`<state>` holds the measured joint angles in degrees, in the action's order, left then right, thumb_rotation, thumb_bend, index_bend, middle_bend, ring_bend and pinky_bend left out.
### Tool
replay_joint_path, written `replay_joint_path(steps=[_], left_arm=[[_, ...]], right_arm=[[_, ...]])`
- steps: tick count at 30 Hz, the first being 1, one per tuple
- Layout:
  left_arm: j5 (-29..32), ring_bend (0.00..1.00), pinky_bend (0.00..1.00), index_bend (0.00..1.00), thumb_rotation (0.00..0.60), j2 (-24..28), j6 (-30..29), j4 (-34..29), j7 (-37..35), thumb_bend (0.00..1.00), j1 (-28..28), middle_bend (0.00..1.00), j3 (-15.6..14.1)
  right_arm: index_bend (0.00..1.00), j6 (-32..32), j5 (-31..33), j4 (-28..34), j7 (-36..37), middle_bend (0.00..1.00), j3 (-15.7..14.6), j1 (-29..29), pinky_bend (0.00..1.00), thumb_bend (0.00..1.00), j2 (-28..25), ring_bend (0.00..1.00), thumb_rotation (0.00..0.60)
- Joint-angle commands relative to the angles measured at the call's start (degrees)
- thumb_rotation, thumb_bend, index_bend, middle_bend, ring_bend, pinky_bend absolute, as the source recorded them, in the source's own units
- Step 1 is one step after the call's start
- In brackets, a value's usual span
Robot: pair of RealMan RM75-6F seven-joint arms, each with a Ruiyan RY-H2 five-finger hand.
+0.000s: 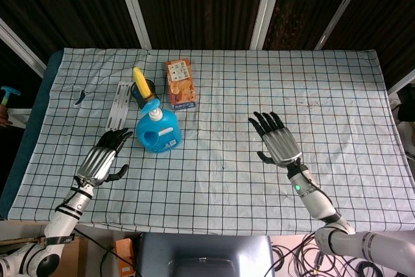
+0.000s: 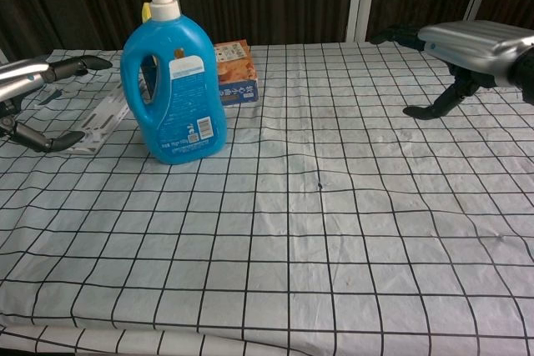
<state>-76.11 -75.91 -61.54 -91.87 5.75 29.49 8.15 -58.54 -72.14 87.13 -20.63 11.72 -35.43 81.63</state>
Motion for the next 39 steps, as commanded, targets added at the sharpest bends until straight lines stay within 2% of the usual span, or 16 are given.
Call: replay_joint_path(steps=[1,8,10,11,12,13,14,17,19,23,27,31,34,39], left_arm=[[-0.1,0.0,0.02,0.0,0.6,0.2,-0.8,-0.6,1.0,0.39,-0.2,0.0,-0.3],[-0.6,0.0,0.03,0.0,0.6,1.3,-2.8,-2.9,3.2,0.4,-1.3,0.0,-1.4],[-1.4,0.05,0.11,0.0,0.6,1.6,-4.9,-4.3,4.2,0.4,-2.6,0.06,-2.3],[-2.3,0.14,0.21,0.0,0.6,1.3,-6.7,-5.2,4.7,0.4,-3.5,0.14,-2.8],[-2.9,0.29,0.37,0.0,0.6,1.1,-7.8,-5.6,5.0,0.41,-4.1,0.3,-3.2],[-4.0,0.41,0.49,0.0,0.6,0.4,-9.8,-6.4,5.5,0.41,-5.3,0.42,-4.1],[-4.8,0.6,0.66,0.0,0.6,-0.3,-10.9,-6.9,5.7,0.42,-6.0,0.62,-4.6],[-7.2,0.89,0.92,0.0,0.6,-2.9,-12.7,-6.7,6.1,0.46,-7.0,0.89,-6.1],[-7.8,0.98,0.99,0.0,0.6,-4.9,-12.7,-6.0,7.5,0.48,-7.0,0.98,-6.5],[-5.2,1.0,1.0,0.0,0.6,-10.1,-10.8,-4.4,11.5,0.51,-5.9,1.0,-5.2],[-1.6,1.0,1.0,0.0,0.6,-15.5,-8.1,-2.3,14.8,0.57,-3.8,1.0,-2.9],[1.4,1.0,1.0,0.0,0.6,-23.1,-8.1,3.1,16.6,0.65,-2.0,1.0,0.4],[4.2,1.0,1.0,0.0,0.6,-26.4,-7.6,6.4,18.0,0.69,-0.9,1.0,2.2],[6.0,1.0,1.0,0.0,0.6,-27.5,-8.4,7.7,20.9,0.69,-0.5,1.0,3.1]], right_arm=[[0.0,-0.2,0.0,0.2,0.0,0.0,-0.2,-0.1,0.0,0.23,-0.2,0.0,0.6],[0.0,-1.0,-0.5,0.9,1.0,0.0,-1.1,0.4,0.0,0.23,-1.0,0.0,0.6],[0.0,-1.5,-1.1,1.5,1.5,0.0,-1.7,0.9,0.0,0.23,-1.9,0.0,0.6],[0.0,-2.1,-2.0,1.9,1.9,0.0,-2.1,1.3,0.0,0.23,-2.6,0.0,0.6],[0.0,-2.6,-2.4,2.1,2.1,0.0,-2.4,1.7,0.0,0.23,-3.1,0.0,0.6],[0.0,-3.7,-3.5,2.7,2.7,0.0,-3.1,2.5,0.0,0.23,-4.1,0.0,0.6],[0.0,-4.6,-4.3,3.1,3.4,0.0,-3.6,3.2,0.0,0.23,-4.9,0.0,0.6],[0.0,-8.3,-7.5,4.3,5.8,0.0,-5.8,6.3,0.0,0.23,-7.9,0.0,0.6],[0.0,-10.8,-9.5,4.3,7.3,0.0,-7.9,8.8,0.0,0.23,-10.2,0.0,0.6],[0.0,-14.6,-11.3,2.6,11.3,0.0,-11.1,13.5,0.0,0.23,-13.3,0.0,0.6],[0.0,-16.6,-11.9,-2.3,16.4,0.0,-12.7,16.6,0.0,0.23,-13.8,0.0,0.6],[0.0,-15.4,-11.0,-5.9,20.1,0.0,-12.6,17.4,0.0,0.23,-13.6,0.0,0.6],[0.0,-14.2,-11.0,-6.8,21.6,0.0,-12.4,17.2,0.0,0.23,-13.6,0.0,0.6],[0.0,-13.9,-12.1,-7.2,21.7,0.0,-12.4,17.2,0.0,0.23,-13.5,0.0,0.6]])
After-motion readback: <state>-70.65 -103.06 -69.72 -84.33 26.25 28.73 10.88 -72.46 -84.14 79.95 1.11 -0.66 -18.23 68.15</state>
